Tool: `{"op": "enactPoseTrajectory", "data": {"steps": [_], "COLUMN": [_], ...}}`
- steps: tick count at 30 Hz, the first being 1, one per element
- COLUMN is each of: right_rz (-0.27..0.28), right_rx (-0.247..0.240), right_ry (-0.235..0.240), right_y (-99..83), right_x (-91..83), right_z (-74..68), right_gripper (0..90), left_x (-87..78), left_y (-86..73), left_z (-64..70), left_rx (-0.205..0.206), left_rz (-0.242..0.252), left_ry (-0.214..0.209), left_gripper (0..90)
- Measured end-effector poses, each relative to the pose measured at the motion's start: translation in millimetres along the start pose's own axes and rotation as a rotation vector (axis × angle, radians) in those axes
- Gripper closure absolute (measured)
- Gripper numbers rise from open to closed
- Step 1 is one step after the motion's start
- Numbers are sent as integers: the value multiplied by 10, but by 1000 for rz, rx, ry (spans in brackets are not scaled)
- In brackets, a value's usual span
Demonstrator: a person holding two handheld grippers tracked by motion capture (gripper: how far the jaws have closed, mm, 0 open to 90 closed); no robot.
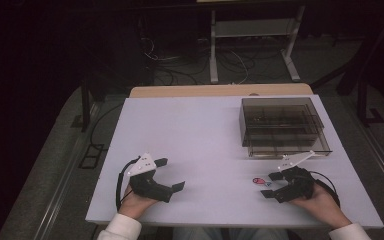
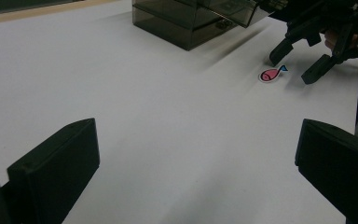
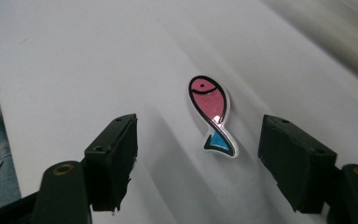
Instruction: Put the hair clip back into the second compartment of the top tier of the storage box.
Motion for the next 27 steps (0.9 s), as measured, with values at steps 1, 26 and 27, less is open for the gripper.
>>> {"op": "enactPoseTrajectory", "data": {"steps": [1, 26, 27], "right_rz": [-4, -12, -14], "right_rx": [-2, -84, -87], "right_ry": [-1, -112, -108], "right_y": [-2, 8, 9], "right_x": [6, 17, 16], "right_z": [-2, -7, -13], "right_gripper": [295, 610, 632], "left_x": [1, 7, 6], "left_y": [0, 2, 3], "left_z": [0, 3, 3], "left_rx": [-1, 1, 0], "left_rz": [-1, 0, 0], "left_ry": [0, -2, -2], "left_gripper": [0, 0, 0]}}
Point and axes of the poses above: each handheld gripper's, and its own axes: x roughly forward along the jaws, y roughly out of its top, z roughly to its right, the point moved 3 cm from there along x, roughly forward along the jaws, and after that the axes turned 2 degrees about -y, right-handed, at the moved point
